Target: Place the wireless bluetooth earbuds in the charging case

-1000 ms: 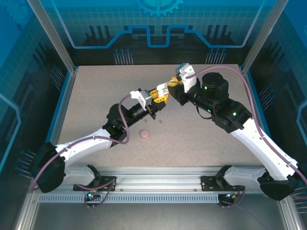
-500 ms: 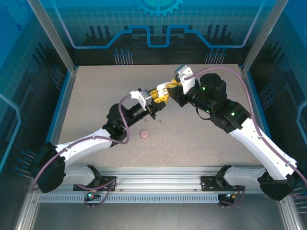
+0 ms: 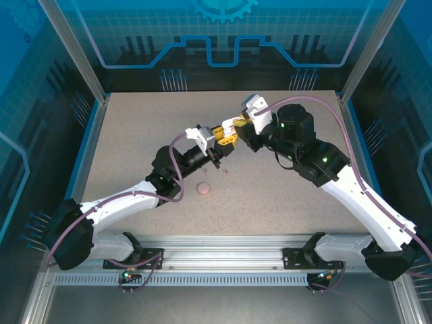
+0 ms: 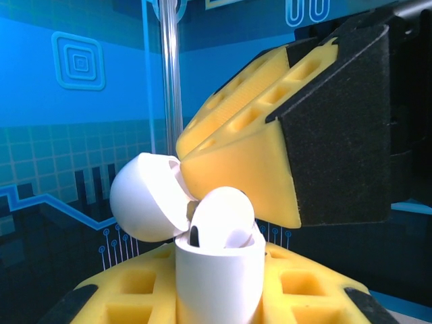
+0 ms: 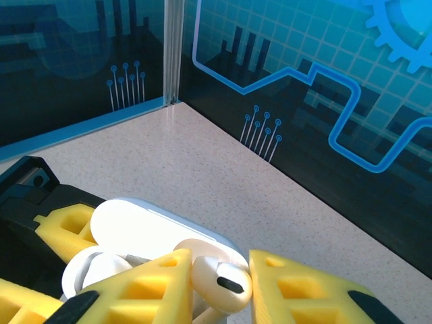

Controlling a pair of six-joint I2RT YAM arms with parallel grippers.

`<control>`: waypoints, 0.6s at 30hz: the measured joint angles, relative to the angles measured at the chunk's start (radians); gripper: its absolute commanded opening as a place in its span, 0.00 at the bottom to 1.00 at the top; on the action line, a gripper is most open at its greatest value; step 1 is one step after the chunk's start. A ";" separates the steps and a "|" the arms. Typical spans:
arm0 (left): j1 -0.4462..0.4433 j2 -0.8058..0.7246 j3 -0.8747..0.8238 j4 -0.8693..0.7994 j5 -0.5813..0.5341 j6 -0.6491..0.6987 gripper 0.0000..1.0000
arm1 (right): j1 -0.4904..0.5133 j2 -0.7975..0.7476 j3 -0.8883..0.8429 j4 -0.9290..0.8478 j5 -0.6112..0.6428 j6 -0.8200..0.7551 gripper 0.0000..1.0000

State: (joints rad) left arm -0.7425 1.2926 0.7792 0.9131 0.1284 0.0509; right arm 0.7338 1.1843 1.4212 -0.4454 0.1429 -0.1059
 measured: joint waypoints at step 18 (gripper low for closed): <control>0.000 0.002 0.000 -0.003 0.001 0.000 0.00 | 0.032 -0.004 0.003 -0.018 0.060 -0.095 0.24</control>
State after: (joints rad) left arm -0.7429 1.2949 0.7792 0.9096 0.1295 0.0513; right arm 0.7654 1.1805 1.4242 -0.4633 0.2024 -0.2012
